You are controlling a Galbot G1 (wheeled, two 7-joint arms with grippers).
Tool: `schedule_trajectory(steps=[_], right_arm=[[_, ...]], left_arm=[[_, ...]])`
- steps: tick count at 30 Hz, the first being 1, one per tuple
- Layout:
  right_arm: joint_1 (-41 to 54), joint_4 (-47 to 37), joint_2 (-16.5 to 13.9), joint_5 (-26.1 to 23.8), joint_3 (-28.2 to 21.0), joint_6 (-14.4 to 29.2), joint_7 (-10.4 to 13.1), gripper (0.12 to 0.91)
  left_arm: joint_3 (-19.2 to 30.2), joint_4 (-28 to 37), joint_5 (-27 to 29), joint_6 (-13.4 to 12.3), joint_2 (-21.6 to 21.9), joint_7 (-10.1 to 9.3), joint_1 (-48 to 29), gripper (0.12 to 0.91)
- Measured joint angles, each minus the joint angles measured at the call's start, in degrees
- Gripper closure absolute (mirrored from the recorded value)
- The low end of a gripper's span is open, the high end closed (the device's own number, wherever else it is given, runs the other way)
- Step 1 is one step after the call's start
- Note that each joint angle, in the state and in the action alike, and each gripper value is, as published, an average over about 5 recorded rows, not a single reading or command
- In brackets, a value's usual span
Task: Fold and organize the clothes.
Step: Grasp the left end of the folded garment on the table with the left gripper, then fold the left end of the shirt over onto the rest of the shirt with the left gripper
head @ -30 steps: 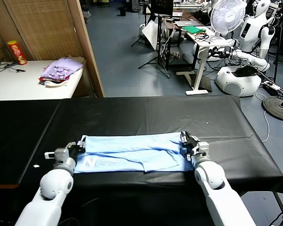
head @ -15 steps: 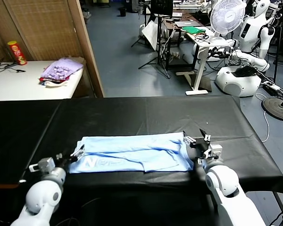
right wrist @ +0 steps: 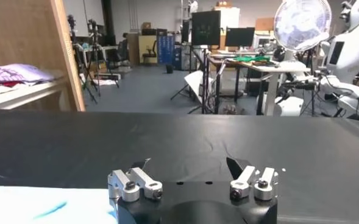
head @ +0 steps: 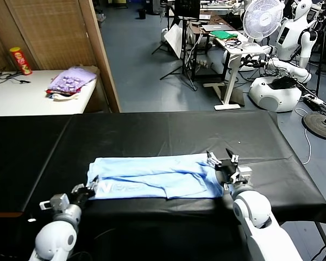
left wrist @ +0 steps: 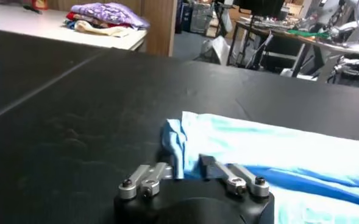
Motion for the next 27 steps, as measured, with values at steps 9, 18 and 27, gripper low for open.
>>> schedule_trajectory(steps=[9,18,27], right_arm=[[-1.4,3.2,-0.12,0.02,1.31,-1.94,0.93,0.227],[-2.87,5.94,0.91,-0.71,1.41,-2.75,1.44,0.227],[-5.24,7.66,1.55,-2.25,3.19,-2.83,1.74,0.227]], left_arm=[[-2.1,1.57,14.7,-2.9,4.18,3.07,1.17,0.881],[-5.46,0.05,20.93,-1.92,16.92,2.02,2.18,0.881],[3.34,-13.47,-3.66,9.17,13.12,-7.31,-0.88,0.881]])
